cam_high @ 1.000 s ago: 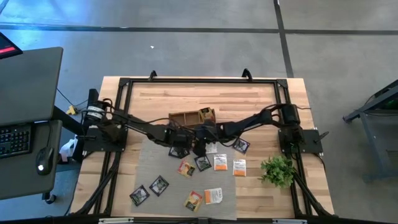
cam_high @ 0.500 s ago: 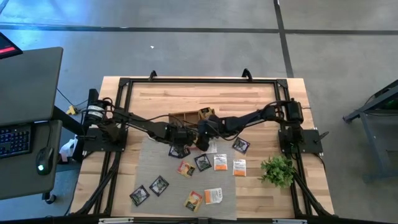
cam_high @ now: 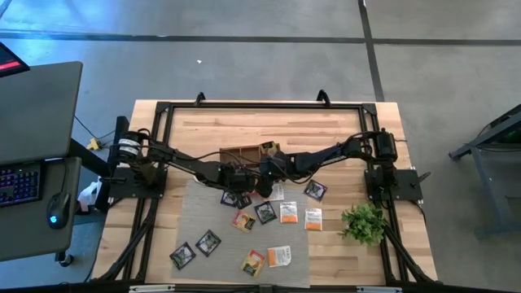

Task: Pick & Place Tea
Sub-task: Put the yellow tea bag into the right section of the wooden organizer

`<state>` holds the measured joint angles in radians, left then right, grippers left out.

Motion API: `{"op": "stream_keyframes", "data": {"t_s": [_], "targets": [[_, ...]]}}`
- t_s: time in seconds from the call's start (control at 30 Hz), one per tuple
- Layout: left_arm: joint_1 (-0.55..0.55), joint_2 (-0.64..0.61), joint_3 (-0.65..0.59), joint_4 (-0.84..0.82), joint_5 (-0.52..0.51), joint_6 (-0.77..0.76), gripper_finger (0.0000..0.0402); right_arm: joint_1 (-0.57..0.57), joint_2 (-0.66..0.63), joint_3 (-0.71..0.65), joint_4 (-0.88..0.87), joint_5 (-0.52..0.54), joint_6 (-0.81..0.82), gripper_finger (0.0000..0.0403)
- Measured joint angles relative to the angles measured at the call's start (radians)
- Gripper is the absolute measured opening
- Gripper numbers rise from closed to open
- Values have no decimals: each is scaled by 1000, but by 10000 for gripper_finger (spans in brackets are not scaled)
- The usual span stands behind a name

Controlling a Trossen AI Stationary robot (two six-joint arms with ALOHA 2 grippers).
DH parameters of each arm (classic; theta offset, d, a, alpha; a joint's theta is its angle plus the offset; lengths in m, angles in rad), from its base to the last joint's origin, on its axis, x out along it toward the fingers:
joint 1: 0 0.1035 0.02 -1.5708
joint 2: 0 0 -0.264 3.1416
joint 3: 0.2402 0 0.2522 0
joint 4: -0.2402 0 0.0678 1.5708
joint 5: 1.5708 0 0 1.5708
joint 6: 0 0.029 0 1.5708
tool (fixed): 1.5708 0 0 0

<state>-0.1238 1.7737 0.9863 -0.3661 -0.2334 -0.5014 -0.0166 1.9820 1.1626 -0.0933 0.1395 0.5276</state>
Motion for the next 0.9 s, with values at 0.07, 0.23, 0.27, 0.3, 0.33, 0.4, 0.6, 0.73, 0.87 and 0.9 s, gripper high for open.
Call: {"op": "stream_keyframes", "data": {"t_s": [0.07,0.23,0.27,0.3,0.33,0.4,0.6,0.73,0.87,0.9], "targets": [[0,0,0,11,-6,1,0,0,0,0,0,-14,12,194],[0,18,-1,103,-7,32,0,-1,0,0,0,-32,48,194],[2,40,1,147,1,43,0,-1,0,0,-1,-35,51,194],[7,52,2,173,-1,54,0,-1,0,-2,-13,-45,63,194],[9,56,3,186,12,60,0,-1,1,-2,-13,-46,73,194],[16,57,2,202,45,63,0,0,1,-1,-29,-50,89,194],[32,98,4,241,60,65,0,11,-15,2,-105,-19,106,194],[32,100,2,299,70,92,0,21,-21,4,-135,-17,149,194],[31,101,3,299,49,104,0,29,-23,2,-179,-17,173,194],[31,101,3,291,42,103,0,32,-23,2,-186,-13,175,194]]}}
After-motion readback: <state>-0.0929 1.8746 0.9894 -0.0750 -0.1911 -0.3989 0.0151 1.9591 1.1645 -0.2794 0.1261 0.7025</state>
